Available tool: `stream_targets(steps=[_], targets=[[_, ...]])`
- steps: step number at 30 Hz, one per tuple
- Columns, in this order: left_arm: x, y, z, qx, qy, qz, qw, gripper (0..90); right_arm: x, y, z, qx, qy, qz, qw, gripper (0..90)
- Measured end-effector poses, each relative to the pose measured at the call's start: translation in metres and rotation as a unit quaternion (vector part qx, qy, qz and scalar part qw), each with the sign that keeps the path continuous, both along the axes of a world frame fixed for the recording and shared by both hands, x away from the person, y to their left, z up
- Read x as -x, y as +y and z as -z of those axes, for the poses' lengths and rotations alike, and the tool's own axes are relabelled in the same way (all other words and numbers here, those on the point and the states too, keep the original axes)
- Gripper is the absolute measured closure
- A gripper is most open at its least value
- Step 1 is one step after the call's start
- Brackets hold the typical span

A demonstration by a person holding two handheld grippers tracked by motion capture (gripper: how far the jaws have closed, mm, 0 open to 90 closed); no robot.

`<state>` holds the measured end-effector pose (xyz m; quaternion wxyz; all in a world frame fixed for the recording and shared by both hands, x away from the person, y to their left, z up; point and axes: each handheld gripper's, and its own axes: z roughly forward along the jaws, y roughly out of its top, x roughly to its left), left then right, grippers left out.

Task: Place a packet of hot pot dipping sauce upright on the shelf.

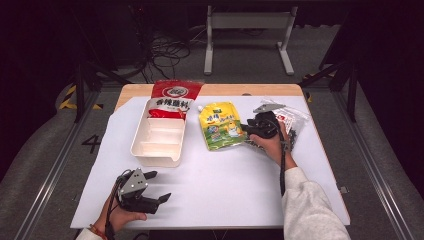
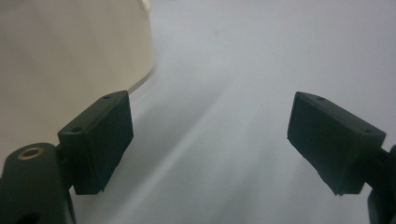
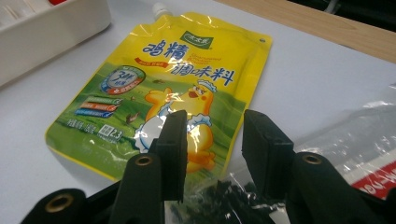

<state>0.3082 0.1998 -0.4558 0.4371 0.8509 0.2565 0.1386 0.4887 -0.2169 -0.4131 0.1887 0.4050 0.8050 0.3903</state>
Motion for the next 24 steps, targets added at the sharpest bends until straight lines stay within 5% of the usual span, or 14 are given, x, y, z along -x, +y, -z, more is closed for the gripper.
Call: stream_targets(steps=[6, 16, 18, 22, 24], targets=[[0.0, -0.001, 0.0, 0.0, 0.0, 0.009, 1.0, 14.6, -0.011, 0.018, 0.012, 0.026, 0.017, -0.001, 0.9995, 57.9], [0.002, -0.001, 0.0, 0.004, 0.001, 0.013, 0.9999, 14.5, -0.025, 0.03, 0.014, 0.015, 0.035, 0.016, 0.9991, 44.8], [0.002, 0.0, 0.0, 0.003, -0.001, 0.014, 0.9999, 14.5, -0.03, 0.034, 0.018, 0.014, 0.057, 0.032, 0.9978, 41.3], [0.004, 0.001, -0.001, 0.004, 0.0, 0.012, 0.9999, 14.5, -0.034, 0.036, 0.019, 0.01, 0.066, 0.031, 0.9973, 37.2], [0.005, 0.002, 0.0, 0.005, 0.002, 0.01, 0.9999, 14.6, -0.04, 0.037, 0.021, -0.012, 0.098, 0.026, 0.9948, 30.7]])
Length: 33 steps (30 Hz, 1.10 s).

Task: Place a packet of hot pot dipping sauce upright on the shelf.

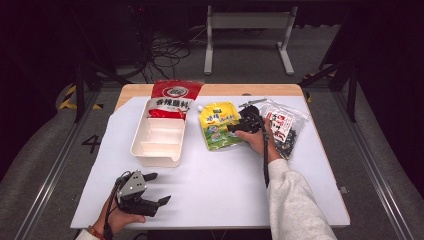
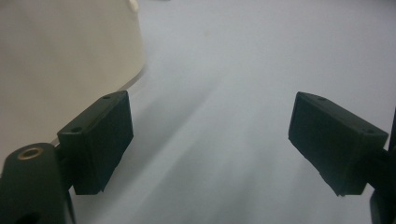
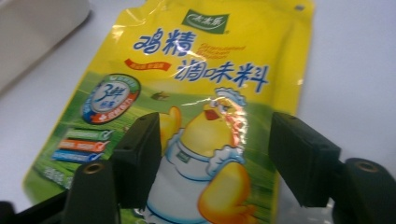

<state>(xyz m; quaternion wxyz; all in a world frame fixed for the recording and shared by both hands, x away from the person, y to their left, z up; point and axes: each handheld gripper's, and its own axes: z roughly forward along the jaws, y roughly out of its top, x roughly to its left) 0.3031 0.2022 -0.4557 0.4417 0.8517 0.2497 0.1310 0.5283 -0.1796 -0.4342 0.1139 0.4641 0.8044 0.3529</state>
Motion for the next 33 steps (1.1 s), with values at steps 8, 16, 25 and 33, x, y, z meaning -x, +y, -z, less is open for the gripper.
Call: stream_targets(steps=[8, 16, 25, 33], targets=[[0.002, 0.003, 0.0, 0.003, 0.0, -0.002, 1.0, 14.6, -0.007, 0.001, 0.004, -0.014, 0.023, -0.004, 0.9996, 24.6], [0.001, 0.002, 0.001, 0.001, 0.003, 0.002, 1.0, 14.7, -0.005, 0.002, 0.003, -0.009, 0.023, 0.001, 0.9997, 24.4], [0.0, 0.002, 0.001, 0.0, 0.003, 0.004, 1.0, 14.8, 0.009, -0.011, -0.012, -0.005, 0.007, -0.008, 0.9999, 28.5], [0.001, -0.001, 0.001, -0.005, 0.002, 0.009, 0.9999, 14.8, 0.031, -0.076, -0.024, 0.032, -0.04, 0.057, 0.997, 29.5]])
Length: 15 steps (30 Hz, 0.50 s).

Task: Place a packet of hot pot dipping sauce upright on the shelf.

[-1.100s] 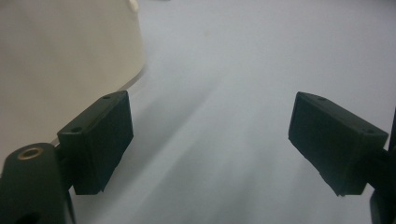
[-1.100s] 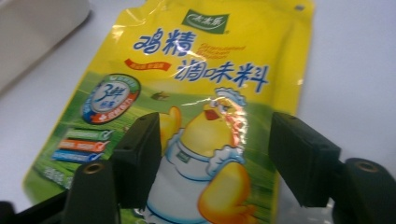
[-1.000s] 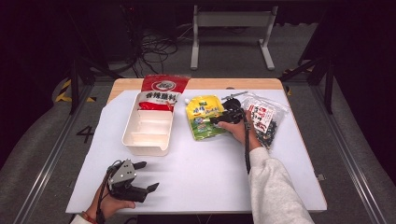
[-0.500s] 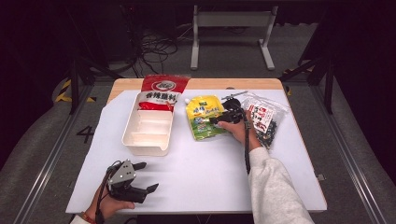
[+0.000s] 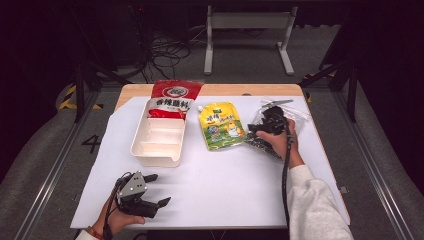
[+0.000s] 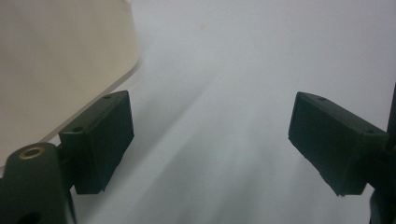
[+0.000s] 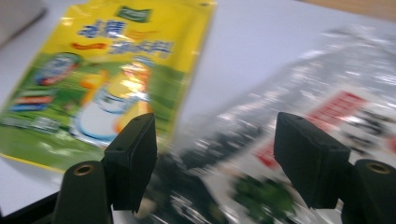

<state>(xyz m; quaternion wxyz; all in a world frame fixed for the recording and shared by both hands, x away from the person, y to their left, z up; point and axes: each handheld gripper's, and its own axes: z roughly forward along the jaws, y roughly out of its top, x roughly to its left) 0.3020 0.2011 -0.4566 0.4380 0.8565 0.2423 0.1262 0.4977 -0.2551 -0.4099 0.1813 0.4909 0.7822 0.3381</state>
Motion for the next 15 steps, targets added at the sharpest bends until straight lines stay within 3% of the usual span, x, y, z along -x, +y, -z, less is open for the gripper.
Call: stream_targets(steps=[1, 2, 3, 4, 5, 6, 7, 9, 11, 14, 15], targets=[[0.0, 0.0, 0.0, 0.001, 0.001, -0.001, 1.0, 14.8, 0.003, -0.011, 0.0, 0.0, 0.001, 0.011, 0.9999, 28.7], [0.001, -0.001, 0.001, -0.001, 0.003, -0.001, 1.0, 14.8, 0.011, -0.031, -0.002, 0.01, -0.02, 0.02, 0.9995, 26.9], [0.001, -0.001, 0.001, -0.001, 0.003, -0.001, 1.0, 14.8, 0.011, -0.031, -0.002, 0.01, -0.02, 0.02, 0.9995, 26.9], [0.001, -0.001, 0.001, -0.002, 0.004, 0.0, 1.0, 14.7, 0.021, -0.05, 0.001, 0.023, -0.034, 0.026, 0.9988, 26.9], [0.001, -0.001, 0.001, -0.001, 0.004, 0.001, 1.0, 14.7, 0.021, -0.05, 0.001, 0.023, -0.034, 0.026, 0.9988, 26.9], [0.001, -0.001, 0.001, -0.003, 0.003, 0.002, 1.0, 14.6, 0.023, -0.062, 0.005, 0.024, -0.027, 0.04, 0.9986, 26.2], [0.001, -0.002, 0.001, -0.002, 0.005, 0.002, 1.0, 14.5, 0.025, -0.073, 0.011, 0.015, -0.024, 0.059, 0.9979, 25.8], [0.001, -0.002, 0.002, -0.003, 0.006, 0.003, 1.0, 14.5, 0.031, -0.097, 0.021, -0.037, -0.015, 0.094, 0.9948, 22.0], [0.0, -0.002, 0.002, 0.0, 0.011, 0.003, 0.9999, 14.5, 0.034, -0.106, 0.026, -0.039, -0.018, 0.104, 0.9936, 16.5], [-0.001, -0.003, 0.001, 0.006, 0.013, 0.005, 0.9999, 14.5, 0.034, -0.112, 0.029, -0.061, -0.008, 0.115, 0.9915, 14.6], [-0.001, -0.003, 0.001, 0.008, 0.014, 0.005, 0.9999, 14.4, 0.033, -0.113, 0.031, -0.081, 0.005, 0.114, 0.9902, 16.1]])
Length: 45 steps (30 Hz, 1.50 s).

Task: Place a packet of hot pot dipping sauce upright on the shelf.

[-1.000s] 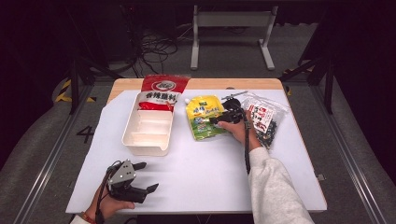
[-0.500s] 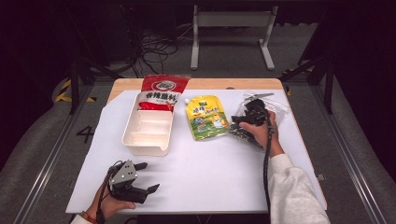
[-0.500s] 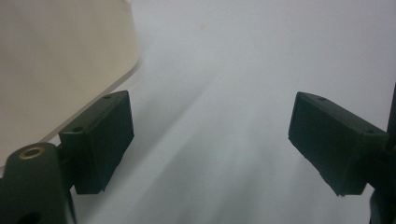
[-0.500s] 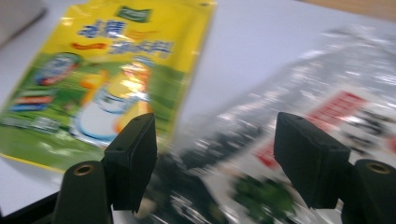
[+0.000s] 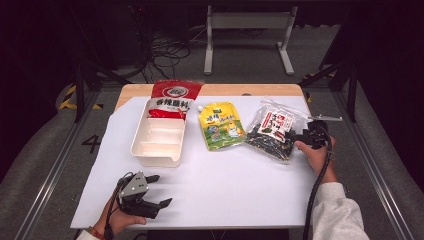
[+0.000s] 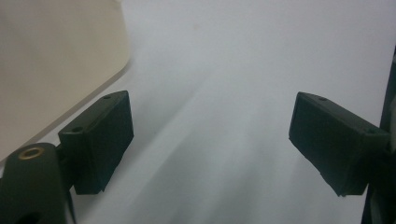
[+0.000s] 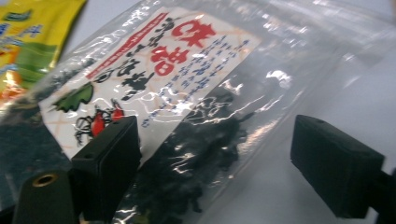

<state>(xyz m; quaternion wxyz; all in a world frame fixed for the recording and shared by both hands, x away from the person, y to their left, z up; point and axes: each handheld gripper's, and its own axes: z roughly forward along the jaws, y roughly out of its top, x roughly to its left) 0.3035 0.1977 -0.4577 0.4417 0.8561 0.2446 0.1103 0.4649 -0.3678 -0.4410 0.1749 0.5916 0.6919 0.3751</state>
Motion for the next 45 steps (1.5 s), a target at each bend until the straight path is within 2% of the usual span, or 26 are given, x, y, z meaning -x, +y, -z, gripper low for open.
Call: stream_targets(steps=[3, 5, 7, 9, 11, 12, 15, 19, 20, 21, 24, 25, 26, 28, 32, 34, 36, 37, 38, 41, 44, 45], targets=[[-0.001, 0.0, 0.0, 0.001, 0.004, 0.003, 1.0, 14.4, -0.001, -0.003, 0.009, -0.06, 0.009, -0.016, 0.998, 17.7], [-0.002, -0.001, 0.001, 0.002, 0.006, 0.004, 1.0, 14.4, 0.0, -0.004, 0.012, -0.079, 0.0, -0.02, 0.9967, 23.0], [-0.003, -0.003, 0.001, -0.003, 0.006, 0.008, 1.0, 14.4, 0.0, -0.003, 0.012, -0.096, 0.004, -0.027, 0.995, 33.1], [-0.003, -0.005, 0.001, -0.004, 0.006, 0.009, 0.9999, 14.4, -0.001, -0.003, 0.015, -0.134, 0.018, -0.051, 0.9895, 45.6], [-0.004, -0.006, 0.001, -0.006, 0.006, 0.013, 0.9999, 14.4, -0.003, 0.001, 0.016, -0.156, 0.029, -0.078, 0.9843, 52.7], [-0.004, -0.006, 0.001, -0.006, 0.006, 0.013, 0.9999, 14.4, -0.003, 0.005, 0.016, -0.159, 0.034, -0.093, 0.9823, 55.2], [-0.006, -0.011, 0.0, -0.001, 0.009, 0.017, 0.9998, 14.5, -0.002, 0.012, 0.016, -0.157, 0.034, -0.121, 0.9795, 60.5], [-0.008, -0.023, -0.002, 0.014, 0.023, 0.033, 0.9991, 14.6, 0.002, 0.014, 0.014, -0.151, 0.03, -0.141, 0.978, 63.6], [-0.009, -0.031, -0.003, 0.016, 0.027, 0.044, 0.9986, 14.6, 0.002, 0.014, 0.014, -0.151, 0.03, -0.141, 0.978, 63.6], [-0.012, -0.045, -0.005, 0.023, 0.035, 0.06, 0.9974, 14.6, 0.006, 0.017, 0.013, -0.145, 0.017, -0.159, 0.9764, 64.2], [-0.018, -0.074, -0.006, 0.027, 0.047, 0.085, 0.9949, 14.3, 0.011, 0.022, 0.012, -0.134, 0.006, -0.177, 0.975, 64.4], [-0.018, -0.074, -0.006, 0.027, 0.047, 0.085, 0.9949, 14.1, 0.012, 0.024, 0.011, -0.133, 0.004, -0.181, 0.9746, 64.4], [-0.024, -0.093, -0.005, 0.03, 0.057, 0.096, 0.9933, 13.9, 0.014, 0.025, 0.011, -0.129, 0.004, -0.183, 0.9745, 64.3], [-0.03, -0.11, -0.004, 0.022, 0.056, 0.102, 0.9929, 13.1, 0.017, 0.027, 0.01, -0.124, -0.007, -0.192, 0.9736, 64.3], [-0.048, -0.143, -0.002, 0.024, 0.064, 0.104, 0.9922, 12.3, 0.022, 0.028, 0.01, -0.119, -0.02, -0.198, 0.9728, 64.3], [-0.061, -0.155, -0.003, 0.031, 0.069, 0.088, 0.9932, 12.0, 0.024, 0.028, 0.01, -0.12, -0.029, -0.201, 0.9718, 64.3], [-0.076, -0.163, -0.003, 0.053, 0.089, 0.074, 0.9919, 11.6, 0.026, 0.028, 0.01, -0.118, -0.035, -0.203, 0.9714, 64.3], [-0.085, -0.17, -0.002, 0.05, 0.1, 0.061, 0.9919, 11.6, 0.028, 0.028, 0.009, -0.115, -0.041, -0.205, 0.9711, 64.3], [-0.085, -0.17, -0.002, 0.05, 0.1, 0.061, 0.9919, 11.0, 0.028, 0.028, 0.009, -0.115, -0.041, -0.205, 0.9711, 64.3], [-0.103, -0.182, 0.003, 0.054, 0.123, 0.053, 0.9895, 10.3, 0.032, 0.028, 0.007, -0.112, -0.054, -0.21, 0.9699, 64.3], [-0.117, -0.192, 0.006, 0.078, 0.148, 0.048, 0.9847, 9.9, 0.038, 0.027, 0.006, -0.109, -0.063, -0.215, 0.9684, 64.3], [-0.12, -0.195, 0.008, 0.078, 0.155, 0.052, 0.9835, 10.0, 0.039, 0.027, 0.005, -0.105, -0.068, -0.218, 0.9678, 64.3]])
